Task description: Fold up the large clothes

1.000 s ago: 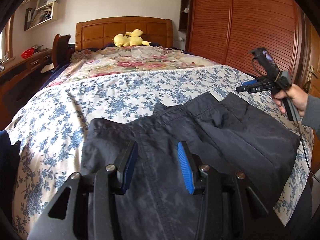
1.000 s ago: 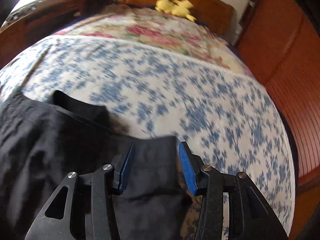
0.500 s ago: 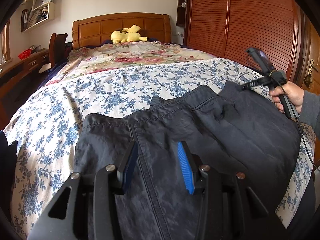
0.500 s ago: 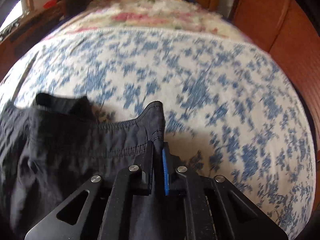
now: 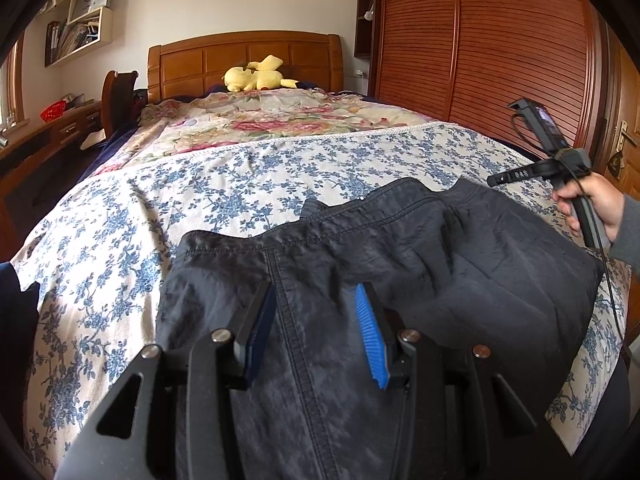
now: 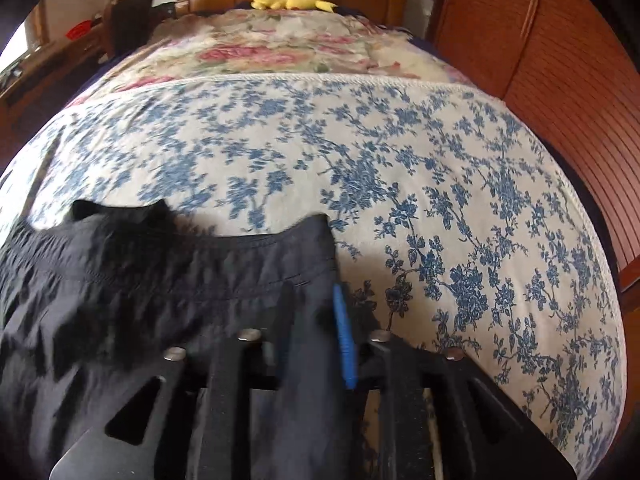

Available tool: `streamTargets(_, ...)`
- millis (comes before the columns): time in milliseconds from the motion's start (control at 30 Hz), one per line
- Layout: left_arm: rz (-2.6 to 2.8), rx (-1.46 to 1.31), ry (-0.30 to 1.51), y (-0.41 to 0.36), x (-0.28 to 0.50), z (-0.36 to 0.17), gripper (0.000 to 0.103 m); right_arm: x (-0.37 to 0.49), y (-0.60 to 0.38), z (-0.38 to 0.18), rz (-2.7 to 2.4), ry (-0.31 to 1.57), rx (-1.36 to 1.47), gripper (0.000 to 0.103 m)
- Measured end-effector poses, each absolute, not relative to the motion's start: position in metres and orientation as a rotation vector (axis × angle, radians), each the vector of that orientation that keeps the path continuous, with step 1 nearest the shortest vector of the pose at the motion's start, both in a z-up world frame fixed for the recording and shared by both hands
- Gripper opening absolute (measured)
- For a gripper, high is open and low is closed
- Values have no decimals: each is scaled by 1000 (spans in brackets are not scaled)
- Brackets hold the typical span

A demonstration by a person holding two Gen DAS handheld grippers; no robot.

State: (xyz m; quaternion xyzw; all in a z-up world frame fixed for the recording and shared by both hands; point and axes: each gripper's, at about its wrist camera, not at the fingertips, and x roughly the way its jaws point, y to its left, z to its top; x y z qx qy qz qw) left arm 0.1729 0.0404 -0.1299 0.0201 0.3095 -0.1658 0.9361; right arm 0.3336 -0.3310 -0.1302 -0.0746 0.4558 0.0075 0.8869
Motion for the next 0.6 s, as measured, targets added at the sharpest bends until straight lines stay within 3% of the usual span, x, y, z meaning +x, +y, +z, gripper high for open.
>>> streamTargets(33, -343, 42, 629, 39, 171, -128, 40, 324, -327, -128, 32, 942, -170, 44)
streamTargets(600, -418, 75, 615, -14, 111, -106, 40, 169, -356, -144, 164, 938, -191, 45)
